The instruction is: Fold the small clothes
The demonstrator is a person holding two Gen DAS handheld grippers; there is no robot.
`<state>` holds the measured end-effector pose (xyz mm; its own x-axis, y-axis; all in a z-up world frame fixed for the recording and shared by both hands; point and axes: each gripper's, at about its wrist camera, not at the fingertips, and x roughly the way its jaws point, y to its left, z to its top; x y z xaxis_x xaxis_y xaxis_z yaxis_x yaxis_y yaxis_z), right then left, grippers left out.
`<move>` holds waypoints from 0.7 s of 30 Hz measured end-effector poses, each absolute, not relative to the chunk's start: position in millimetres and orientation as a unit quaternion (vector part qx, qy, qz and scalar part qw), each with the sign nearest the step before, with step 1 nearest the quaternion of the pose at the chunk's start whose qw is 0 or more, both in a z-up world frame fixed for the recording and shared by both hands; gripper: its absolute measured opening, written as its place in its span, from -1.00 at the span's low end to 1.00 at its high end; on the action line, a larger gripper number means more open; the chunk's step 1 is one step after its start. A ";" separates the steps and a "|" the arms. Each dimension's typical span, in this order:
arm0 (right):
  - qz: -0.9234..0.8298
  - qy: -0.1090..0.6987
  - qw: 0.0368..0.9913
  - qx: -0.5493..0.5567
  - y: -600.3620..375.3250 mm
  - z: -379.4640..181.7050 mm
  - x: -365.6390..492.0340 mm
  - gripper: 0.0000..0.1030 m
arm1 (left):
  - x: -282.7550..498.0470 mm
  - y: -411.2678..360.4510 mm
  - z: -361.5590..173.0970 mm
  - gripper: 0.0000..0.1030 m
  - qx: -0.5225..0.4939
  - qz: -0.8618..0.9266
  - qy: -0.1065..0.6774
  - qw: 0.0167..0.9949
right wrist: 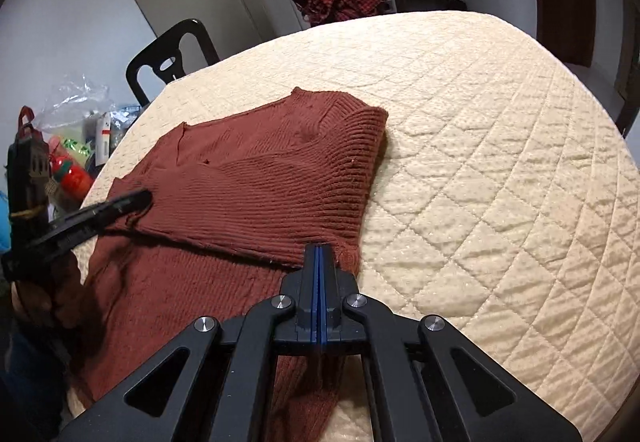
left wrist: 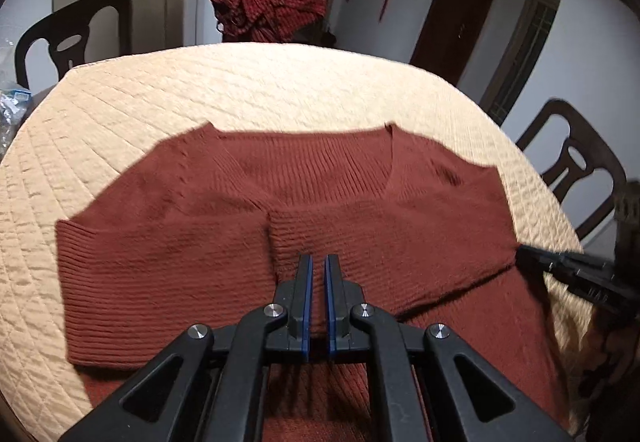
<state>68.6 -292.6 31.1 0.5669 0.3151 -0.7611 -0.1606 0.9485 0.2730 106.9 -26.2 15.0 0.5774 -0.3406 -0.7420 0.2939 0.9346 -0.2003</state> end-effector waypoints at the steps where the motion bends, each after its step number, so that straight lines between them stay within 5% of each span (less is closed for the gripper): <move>1: 0.137 0.443 0.882 0.088 -292.2 33.6 68.9 -1.00 | 105.9 -26.3 15.8 -0.84 -0.026 -0.179 0.421 0.889; 21: 0.112 0.427 0.895 0.060 -298.2 44.3 108.3 -0.85 | 115.9 -42.0 25.3 -0.71 0.015 -0.125 0.411 0.903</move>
